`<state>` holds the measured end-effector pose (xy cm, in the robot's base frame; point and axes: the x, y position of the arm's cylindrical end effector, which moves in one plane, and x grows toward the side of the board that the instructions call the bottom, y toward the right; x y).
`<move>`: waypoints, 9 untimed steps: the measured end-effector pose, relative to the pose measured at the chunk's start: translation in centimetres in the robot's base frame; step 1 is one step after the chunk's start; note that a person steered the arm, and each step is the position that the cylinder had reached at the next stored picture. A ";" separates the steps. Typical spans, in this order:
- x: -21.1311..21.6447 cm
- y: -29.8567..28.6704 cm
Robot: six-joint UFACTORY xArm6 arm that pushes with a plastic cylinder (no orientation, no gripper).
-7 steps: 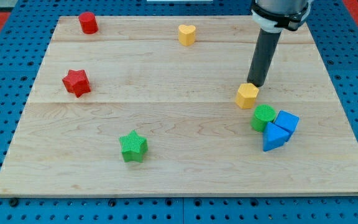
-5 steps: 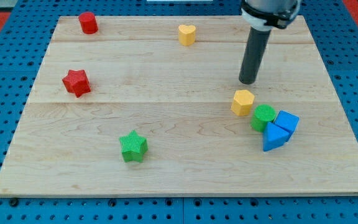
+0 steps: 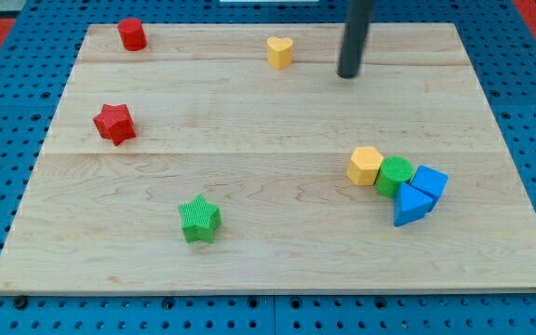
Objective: Slide the yellow heart to center
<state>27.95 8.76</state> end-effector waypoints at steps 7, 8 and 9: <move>-3.1 -6.9; -6.9 -8.1; -1.4 -10.9</move>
<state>26.55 -2.17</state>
